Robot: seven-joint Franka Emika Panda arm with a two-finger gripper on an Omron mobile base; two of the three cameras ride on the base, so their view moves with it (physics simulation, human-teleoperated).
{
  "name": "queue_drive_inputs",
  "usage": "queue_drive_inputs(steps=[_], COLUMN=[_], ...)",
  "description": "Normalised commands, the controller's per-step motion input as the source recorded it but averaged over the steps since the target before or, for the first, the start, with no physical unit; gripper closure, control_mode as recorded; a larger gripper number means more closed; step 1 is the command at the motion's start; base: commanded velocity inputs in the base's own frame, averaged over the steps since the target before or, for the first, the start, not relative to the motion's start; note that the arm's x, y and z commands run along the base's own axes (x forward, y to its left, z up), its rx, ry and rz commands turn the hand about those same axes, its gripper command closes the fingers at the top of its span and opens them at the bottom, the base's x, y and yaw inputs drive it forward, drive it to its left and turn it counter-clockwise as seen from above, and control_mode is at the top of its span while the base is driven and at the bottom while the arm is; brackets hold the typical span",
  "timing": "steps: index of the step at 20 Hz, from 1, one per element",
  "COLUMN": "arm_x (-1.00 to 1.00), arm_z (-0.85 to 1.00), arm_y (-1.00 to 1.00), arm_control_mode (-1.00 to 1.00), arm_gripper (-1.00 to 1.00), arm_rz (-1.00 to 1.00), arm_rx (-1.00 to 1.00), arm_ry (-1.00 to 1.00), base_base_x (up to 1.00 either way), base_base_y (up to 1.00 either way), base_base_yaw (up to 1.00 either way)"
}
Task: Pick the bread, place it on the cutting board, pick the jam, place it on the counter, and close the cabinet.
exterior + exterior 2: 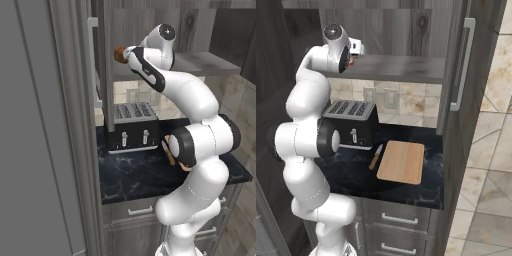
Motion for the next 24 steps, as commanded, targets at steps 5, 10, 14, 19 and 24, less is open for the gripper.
queue_drive_inputs(steps=[5,10,14,19,24], arm_x=[0.08,0.0,0.0,-0.02,-0.15], arm_z=[-0.04,-0.09,-0.06,0.02,0.2], arm_y=[0.01,0.07,0.06,0.0,0.0], arm_control_mode=[-1.0,-1.0,-1.0,-1.0,-1.0], arm_gripper=[-1.0,1.0,1.0,1.0,1.0], arm_rz=[0.0,0.0,0.0,0.0,0.0], arm_rx=[0.0,0.0,0.0,0.0,0.0], arm_ry=[0.0,0.01,0.0,-0.01,-0.03], base_base_x=[0.0,0.0,0.0,0.0,0.0], base_base_y=[0.0,0.0,0.0,0.0,0.0], base_base_yaw=[0.0,0.0,0.0,0.0,0.0])
